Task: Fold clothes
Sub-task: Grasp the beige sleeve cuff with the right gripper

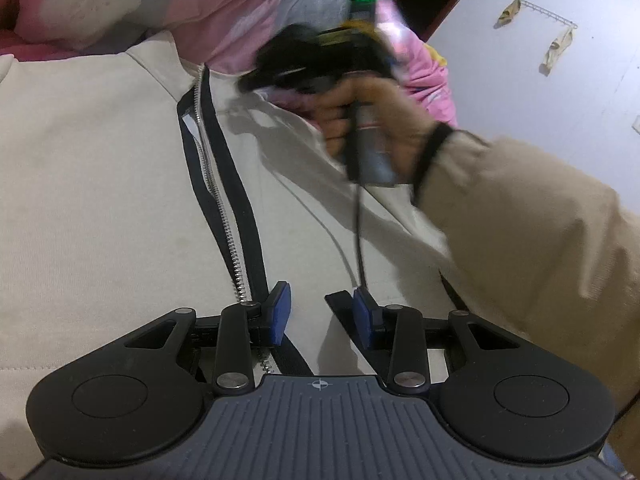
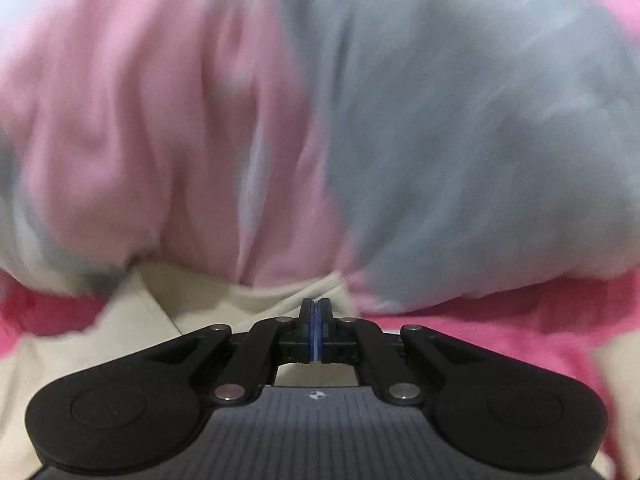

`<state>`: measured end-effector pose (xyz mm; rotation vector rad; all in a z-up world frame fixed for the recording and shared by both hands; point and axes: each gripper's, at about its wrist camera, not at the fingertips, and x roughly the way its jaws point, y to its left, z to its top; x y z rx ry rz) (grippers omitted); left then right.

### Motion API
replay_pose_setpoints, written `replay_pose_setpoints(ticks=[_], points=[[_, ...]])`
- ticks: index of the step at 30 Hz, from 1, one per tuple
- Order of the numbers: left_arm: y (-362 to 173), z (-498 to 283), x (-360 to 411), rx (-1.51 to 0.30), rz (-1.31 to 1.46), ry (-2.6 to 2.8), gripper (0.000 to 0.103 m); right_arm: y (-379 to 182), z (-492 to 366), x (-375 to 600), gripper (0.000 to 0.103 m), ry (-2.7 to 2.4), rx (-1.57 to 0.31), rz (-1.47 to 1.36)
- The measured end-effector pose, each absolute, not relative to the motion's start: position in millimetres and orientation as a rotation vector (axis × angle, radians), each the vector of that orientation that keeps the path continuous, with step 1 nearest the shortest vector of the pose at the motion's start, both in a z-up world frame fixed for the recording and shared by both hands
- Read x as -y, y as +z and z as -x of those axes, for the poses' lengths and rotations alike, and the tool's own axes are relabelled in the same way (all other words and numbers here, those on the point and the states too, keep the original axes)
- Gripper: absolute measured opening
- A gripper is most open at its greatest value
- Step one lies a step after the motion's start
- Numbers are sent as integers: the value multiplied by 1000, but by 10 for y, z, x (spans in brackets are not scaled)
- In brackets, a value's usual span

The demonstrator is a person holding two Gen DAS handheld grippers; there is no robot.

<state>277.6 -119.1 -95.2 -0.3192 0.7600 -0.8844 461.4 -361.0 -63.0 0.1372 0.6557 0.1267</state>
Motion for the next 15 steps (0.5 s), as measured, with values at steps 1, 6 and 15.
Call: replay_pose_setpoints(ticks=[1,6,15], points=[[-954,-2779,1186,-761,320,-884,35,-541,-4505,3708,1,130,-630,-164],[-977,-2797,1158,-775,344,-889,35,-316,-4004,4120,5,99,-623,-219],[-974,-2863,1155,-805,398,-904,35,-278,-3254,4869,17,-98,-664,-297]])
